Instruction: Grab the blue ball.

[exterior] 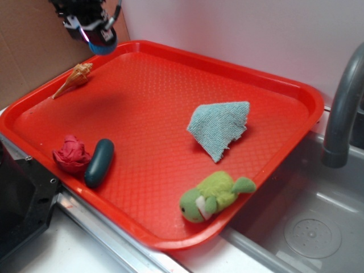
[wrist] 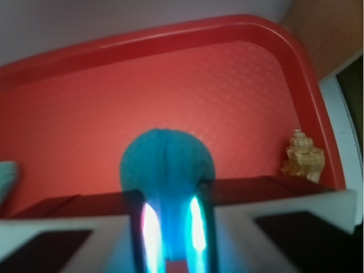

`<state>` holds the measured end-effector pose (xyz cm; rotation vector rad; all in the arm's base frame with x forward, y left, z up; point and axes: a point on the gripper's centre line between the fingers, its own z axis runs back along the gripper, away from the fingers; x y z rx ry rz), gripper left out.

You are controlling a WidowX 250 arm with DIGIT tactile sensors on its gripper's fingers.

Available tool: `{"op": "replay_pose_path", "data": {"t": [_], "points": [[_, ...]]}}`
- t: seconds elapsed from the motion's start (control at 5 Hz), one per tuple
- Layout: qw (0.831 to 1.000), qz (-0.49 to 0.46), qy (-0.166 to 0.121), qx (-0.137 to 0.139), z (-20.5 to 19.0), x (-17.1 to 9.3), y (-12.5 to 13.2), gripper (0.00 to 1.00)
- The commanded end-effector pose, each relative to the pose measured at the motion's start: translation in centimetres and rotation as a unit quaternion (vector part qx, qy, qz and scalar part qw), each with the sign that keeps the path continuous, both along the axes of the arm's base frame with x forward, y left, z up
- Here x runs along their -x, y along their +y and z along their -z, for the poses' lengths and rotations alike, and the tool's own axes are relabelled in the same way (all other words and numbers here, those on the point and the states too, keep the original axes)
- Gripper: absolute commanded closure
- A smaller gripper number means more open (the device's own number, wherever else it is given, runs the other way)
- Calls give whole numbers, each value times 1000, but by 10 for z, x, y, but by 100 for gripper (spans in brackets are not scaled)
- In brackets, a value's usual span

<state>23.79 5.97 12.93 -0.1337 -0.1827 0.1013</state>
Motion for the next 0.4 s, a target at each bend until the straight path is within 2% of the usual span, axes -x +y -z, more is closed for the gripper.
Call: {"op": "replay_pose_path", "data": {"t": [0.0, 0.2], "points": [[997, 64, 39, 34, -79, 12, 2, 100], [994, 87, 58, 14, -86, 17, 0, 100]]}}
